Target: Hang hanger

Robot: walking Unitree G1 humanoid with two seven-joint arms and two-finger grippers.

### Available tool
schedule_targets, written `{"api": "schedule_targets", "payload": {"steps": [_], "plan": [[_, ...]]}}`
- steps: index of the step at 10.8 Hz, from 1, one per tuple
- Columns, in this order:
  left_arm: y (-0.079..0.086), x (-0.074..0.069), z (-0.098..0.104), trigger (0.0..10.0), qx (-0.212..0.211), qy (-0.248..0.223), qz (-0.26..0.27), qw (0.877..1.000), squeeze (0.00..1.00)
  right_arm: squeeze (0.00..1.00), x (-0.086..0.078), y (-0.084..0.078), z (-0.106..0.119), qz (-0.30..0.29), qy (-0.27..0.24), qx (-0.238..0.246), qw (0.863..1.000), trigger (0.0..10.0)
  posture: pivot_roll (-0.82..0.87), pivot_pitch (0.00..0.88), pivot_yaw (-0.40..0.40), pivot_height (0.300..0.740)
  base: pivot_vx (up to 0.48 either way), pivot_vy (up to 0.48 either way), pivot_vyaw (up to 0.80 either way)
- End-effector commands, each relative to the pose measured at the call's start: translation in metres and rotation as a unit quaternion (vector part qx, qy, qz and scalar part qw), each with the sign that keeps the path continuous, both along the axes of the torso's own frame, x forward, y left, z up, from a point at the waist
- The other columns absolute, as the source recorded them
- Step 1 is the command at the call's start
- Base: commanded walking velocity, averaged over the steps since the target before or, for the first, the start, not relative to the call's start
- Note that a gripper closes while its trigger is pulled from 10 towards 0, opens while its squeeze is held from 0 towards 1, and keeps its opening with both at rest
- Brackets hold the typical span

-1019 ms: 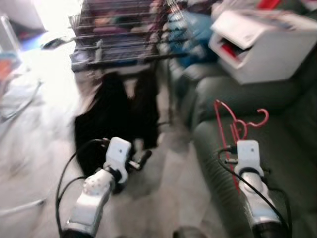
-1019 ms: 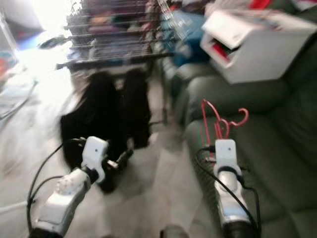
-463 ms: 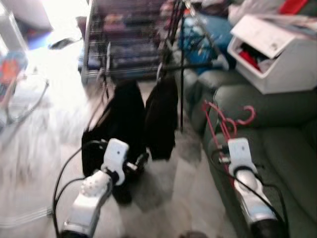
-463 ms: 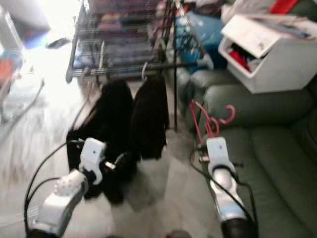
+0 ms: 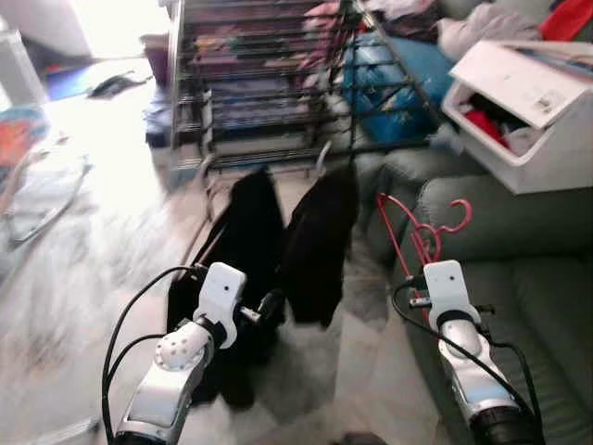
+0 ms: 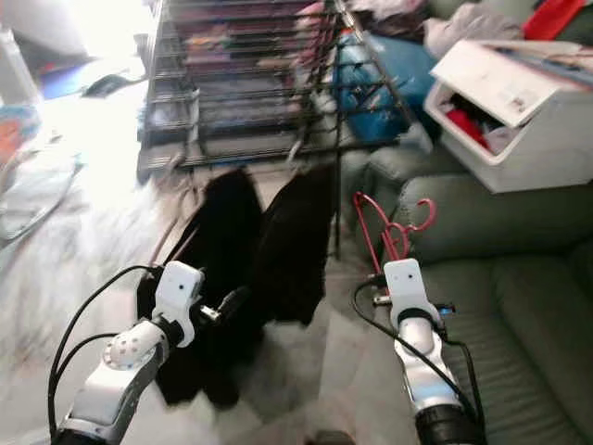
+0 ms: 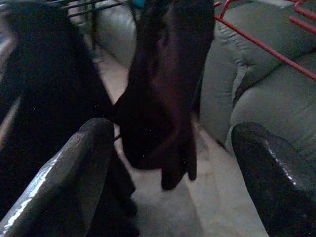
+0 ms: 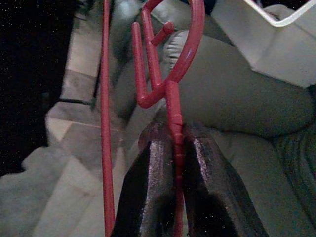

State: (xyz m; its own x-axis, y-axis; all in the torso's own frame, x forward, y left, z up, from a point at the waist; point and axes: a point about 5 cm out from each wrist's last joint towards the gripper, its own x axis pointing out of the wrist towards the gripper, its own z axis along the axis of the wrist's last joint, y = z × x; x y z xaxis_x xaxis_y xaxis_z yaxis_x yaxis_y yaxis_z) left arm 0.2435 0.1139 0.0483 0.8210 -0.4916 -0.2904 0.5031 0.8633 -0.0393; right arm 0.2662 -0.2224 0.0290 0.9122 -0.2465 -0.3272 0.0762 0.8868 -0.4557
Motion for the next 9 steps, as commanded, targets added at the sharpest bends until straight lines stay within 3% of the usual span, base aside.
{"api": "schedule_targets", "payload": {"steps": [1, 4, 6, 9], "plan": [[-0.009, 0.002, 0.005, 10.0, -0.004, -0.01, -0.013, 1.0, 0.0, 0.0, 0.001, -0.007, 0.003, -0.006, -0.002, -0.008, 1.0, 10.0, -0.07, 0.0, 0.001, 0.74, 0.472, 0.0, 0.0], [-0.008, 0.001, 0.004, 10.0, -0.008, -0.01, -0.005, 1.0, 0.0, 0.0, 0.005, -0.005, 0.004, 0.021, 0.001, -0.031, 0.999, 10.0, -0.07, 0.0, -0.002, 0.74, 0.457, 0.0, 0.0], [-0.009, 0.002, 0.007, 10.0, -0.011, -0.017, -0.004, 1.0, 0.0, 0.0, 0.005, -0.005, 0.006, 0.03, -0.005, -0.05, 0.998, 10.0, -0.07, 0.0, -0.004, 0.74, 0.0, 0.0, 0.0], [-0.01, 0.001, 0.006, 10.0, -0.009, -0.014, -0.007, 1.0, 0.0, 0.0, -0.021, -0.005, -0.007, 0.029, 0.024, -0.042, 0.998, 10.0, -0.07, 0.0, -0.006, 0.74, 0.0, 0.0, 0.0]]}}
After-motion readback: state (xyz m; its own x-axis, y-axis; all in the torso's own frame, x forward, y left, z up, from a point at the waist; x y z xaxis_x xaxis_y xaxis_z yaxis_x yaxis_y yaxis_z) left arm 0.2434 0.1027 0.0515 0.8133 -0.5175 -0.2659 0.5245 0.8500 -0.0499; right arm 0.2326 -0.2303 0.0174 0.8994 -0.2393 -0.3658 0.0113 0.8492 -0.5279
